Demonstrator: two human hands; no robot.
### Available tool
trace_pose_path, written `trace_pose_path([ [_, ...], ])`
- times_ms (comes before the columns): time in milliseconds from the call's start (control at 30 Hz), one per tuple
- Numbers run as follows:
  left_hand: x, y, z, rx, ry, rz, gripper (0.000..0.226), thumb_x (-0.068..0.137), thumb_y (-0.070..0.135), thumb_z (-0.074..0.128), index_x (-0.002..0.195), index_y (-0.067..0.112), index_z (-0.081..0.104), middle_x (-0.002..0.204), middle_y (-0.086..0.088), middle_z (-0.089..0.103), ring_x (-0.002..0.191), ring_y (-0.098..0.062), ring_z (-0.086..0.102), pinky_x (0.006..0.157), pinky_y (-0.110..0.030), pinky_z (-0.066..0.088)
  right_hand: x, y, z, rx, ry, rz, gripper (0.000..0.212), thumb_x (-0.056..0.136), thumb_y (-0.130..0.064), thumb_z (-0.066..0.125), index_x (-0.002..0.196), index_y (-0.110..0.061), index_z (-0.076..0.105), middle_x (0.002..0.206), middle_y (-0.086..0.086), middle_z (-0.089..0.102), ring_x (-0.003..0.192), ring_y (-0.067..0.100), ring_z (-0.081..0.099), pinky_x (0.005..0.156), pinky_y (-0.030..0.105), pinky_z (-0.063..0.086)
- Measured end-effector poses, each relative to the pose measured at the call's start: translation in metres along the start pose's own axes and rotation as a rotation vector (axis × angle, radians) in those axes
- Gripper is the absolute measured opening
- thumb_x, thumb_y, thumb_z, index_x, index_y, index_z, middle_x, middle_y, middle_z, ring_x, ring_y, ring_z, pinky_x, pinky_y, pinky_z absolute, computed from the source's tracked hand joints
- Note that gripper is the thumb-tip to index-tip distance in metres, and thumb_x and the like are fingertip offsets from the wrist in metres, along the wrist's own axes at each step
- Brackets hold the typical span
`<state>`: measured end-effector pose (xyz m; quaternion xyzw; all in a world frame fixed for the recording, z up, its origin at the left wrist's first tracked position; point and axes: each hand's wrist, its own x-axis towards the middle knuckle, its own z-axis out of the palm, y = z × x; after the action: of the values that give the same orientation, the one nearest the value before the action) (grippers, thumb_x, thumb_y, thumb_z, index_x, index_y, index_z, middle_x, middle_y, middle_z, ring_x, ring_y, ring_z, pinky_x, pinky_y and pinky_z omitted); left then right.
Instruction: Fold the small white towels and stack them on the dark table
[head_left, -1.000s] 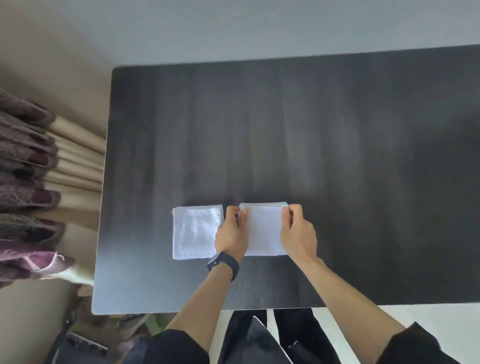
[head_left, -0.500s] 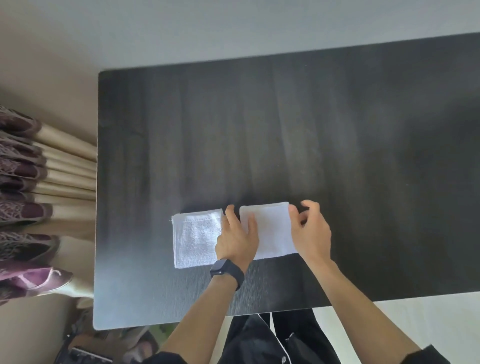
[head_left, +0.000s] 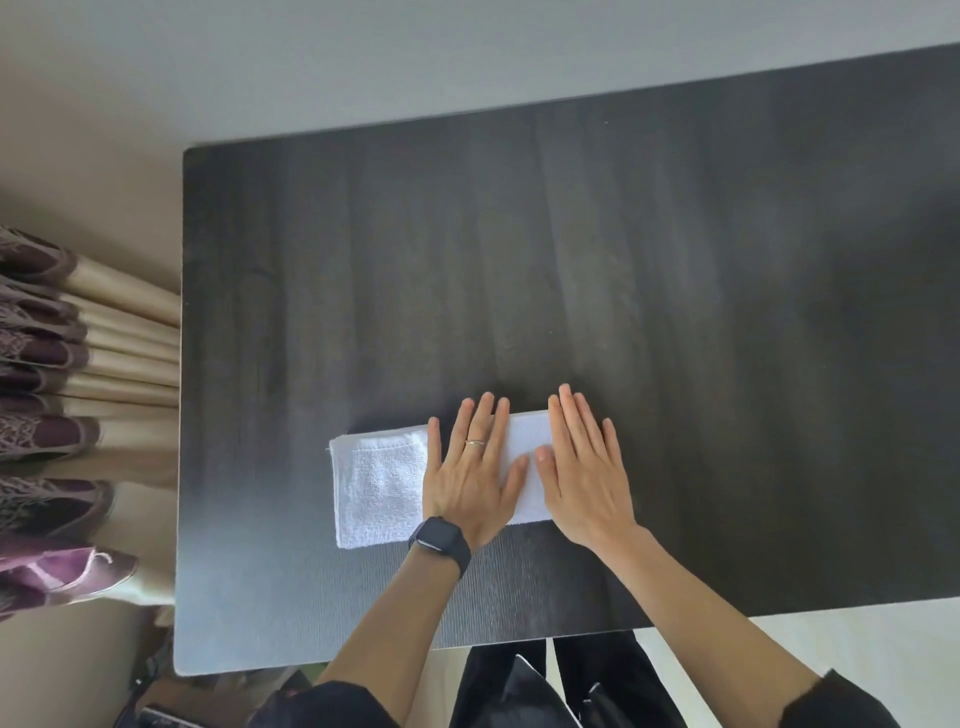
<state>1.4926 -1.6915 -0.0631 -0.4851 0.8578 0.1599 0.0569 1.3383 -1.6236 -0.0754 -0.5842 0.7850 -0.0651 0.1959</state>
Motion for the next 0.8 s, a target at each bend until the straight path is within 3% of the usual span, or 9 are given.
trace_pose_path([
  [167,0.005,-0.002,0.001,0.04,-0.033,0.002,0.069,0.099,0.059,0.029,0.156,0.021,0.023,0.147,0.001,0.045,0.142,-0.023,0.033,0.119,-0.054,0.012,-0.005,-0.001,0.011,0.042,0.043,0.031,0.058,0.104,-0.037,0.022,0.158,-0.016,0.017,0.165,-0.003,0.013,0.152,0.014,0.007,0.122,0.045,0.014],
  [300,0.007,0.001,-0.001,0.078,-0.081,-0.011,0.068,0.099,0.058,0.026,0.156,0.021,0.025,0.144,-0.001,0.048,0.139,-0.024,0.037,0.118,-0.055,0.013,-0.005,0.0,0.01,0.028,0.043,0.029,0.057,0.104,-0.038,0.027,0.156,-0.018,0.021,0.163,-0.003,0.021,0.151,0.016,0.013,0.121,0.046,0.017],
  [433,0.006,0.006,-0.012,0.128,-0.12,-0.02,0.065,0.099,0.056,0.026,0.153,0.02,0.032,0.141,-0.002,0.052,0.135,-0.025,0.042,0.115,-0.058,0.015,-0.002,-0.002,-0.007,0.03,-0.032,0.021,0.058,0.102,-0.04,0.027,0.155,-0.017,0.026,0.161,-0.001,0.026,0.149,0.02,0.023,0.117,0.048,0.029],
  [533,0.006,0.015,-0.038,0.148,-0.179,-0.025,0.064,0.099,0.054,0.028,0.155,0.025,0.022,0.151,0.0,0.04,0.142,-0.023,0.031,0.117,-0.056,0.01,-0.007,0.0,-0.039,0.069,-0.062,0.001,0.057,0.1,-0.039,0.037,0.153,-0.018,0.03,0.161,0.001,0.028,0.147,0.022,0.027,0.117,0.042,0.028],
  [633,0.005,0.026,-0.068,0.105,-0.233,-0.031,0.064,0.1,0.047,0.037,0.157,0.03,0.013,0.157,0.003,0.03,0.147,-0.02,0.02,0.119,-0.048,0.01,-0.031,0.012,-0.081,0.134,0.011,0.071,0.049,0.098,-0.039,0.04,0.145,-0.024,0.046,0.152,-0.004,0.044,0.142,0.019,0.038,0.116,0.032,0.026],
  [800,-0.003,0.071,-0.103,-0.023,-0.17,0.136,0.053,0.101,0.036,0.039,0.153,0.035,0.027,0.151,0.007,0.039,0.14,-0.018,0.033,0.115,-0.035,0.023,-0.097,0.05,-0.144,0.264,0.224,0.214,0.036,0.097,-0.03,0.054,0.133,-0.027,0.059,0.137,-0.009,0.057,0.132,0.014,0.045,0.108,0.032,0.039],
])
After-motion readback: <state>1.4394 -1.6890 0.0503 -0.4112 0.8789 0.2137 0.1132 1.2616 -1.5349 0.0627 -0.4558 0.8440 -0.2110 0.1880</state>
